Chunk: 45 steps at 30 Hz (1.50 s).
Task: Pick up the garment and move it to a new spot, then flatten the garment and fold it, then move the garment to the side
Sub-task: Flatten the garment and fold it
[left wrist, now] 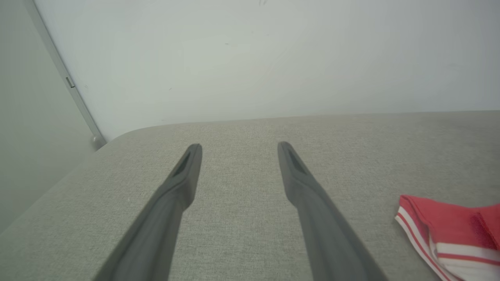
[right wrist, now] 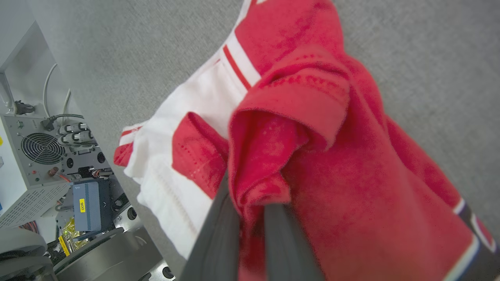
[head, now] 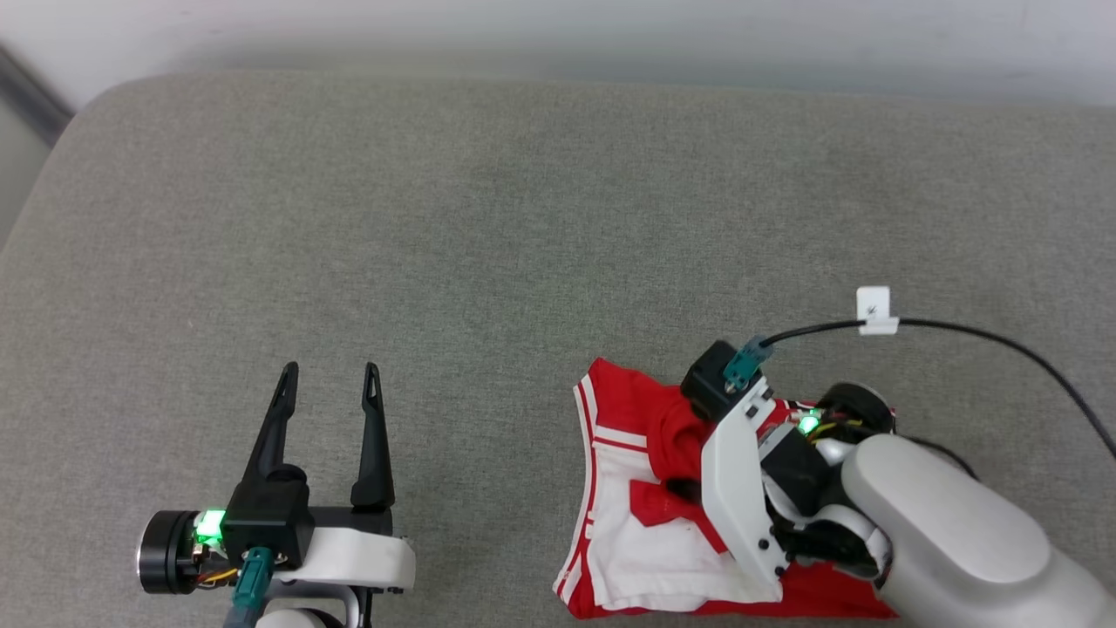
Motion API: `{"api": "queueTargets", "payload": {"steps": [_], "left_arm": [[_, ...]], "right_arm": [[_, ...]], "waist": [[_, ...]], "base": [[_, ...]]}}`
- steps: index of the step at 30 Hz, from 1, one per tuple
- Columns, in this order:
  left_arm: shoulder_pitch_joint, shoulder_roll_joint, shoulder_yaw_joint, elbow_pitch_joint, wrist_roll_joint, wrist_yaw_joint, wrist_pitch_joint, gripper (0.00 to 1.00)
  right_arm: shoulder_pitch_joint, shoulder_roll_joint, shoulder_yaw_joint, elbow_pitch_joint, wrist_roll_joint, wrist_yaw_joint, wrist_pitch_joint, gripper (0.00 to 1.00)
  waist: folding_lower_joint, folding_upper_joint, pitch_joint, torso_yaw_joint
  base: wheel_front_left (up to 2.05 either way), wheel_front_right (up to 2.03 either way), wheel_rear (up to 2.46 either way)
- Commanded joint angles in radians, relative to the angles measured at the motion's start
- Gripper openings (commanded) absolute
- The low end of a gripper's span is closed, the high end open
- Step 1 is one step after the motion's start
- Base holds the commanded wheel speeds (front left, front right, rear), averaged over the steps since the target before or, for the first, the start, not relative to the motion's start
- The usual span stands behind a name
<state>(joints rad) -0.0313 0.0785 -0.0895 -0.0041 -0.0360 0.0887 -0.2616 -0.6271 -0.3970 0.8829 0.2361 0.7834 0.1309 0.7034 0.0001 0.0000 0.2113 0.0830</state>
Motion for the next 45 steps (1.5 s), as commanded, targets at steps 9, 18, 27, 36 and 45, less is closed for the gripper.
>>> {"api": "queueTargets", "payload": {"steps": [9,18,27,36,45], "left_arm": [[-0.012,-0.01,0.015,0.013,0.011,-0.004,-0.005,1.0],[0.028,-0.006,0.034,0.024,0.021,-0.001,-0.005,1.0],[0.07,-0.007,0.047,0.012,0.02,-0.003,-0.005,1.0],[0.094,-0.011,0.047,0.013,0.015,-0.006,-0.005,1.0],[0.128,-0.015,0.05,0.009,-0.001,-0.019,-0.005,1.0]], "right_arm": [[-0.034,0.035,0.142,0.188,-0.003,-0.001,-0.142,0.55],[-0.066,-0.07,0.056,0.047,-0.068,-0.001,-0.429,1.0],[0.13,-0.068,-0.416,0.016,-0.373,-0.001,-0.792,1.0],[0.412,0.091,-0.773,-0.054,-0.597,-0.001,-0.959,1.0],[0.637,0.271,-0.923,-0.221,-0.662,-0.001,-0.968,1.0]], "waist": [[-0.0001,0.0,0.006,-0.011],[-0.0001,0.0,-0.079,-0.055],[-0.0001,0.0,-0.122,-0.094],[-0.0001,0.0,-0.153,-0.112],[-0.0001,0.0,-0.185,-0.109]], "base": [[0.0,0.0,0.0],[0.0,0.0,0.0],[0.0,0.0,0.0],[0.0,0.0,0.0],[0.0,0.0,0.0]]}}
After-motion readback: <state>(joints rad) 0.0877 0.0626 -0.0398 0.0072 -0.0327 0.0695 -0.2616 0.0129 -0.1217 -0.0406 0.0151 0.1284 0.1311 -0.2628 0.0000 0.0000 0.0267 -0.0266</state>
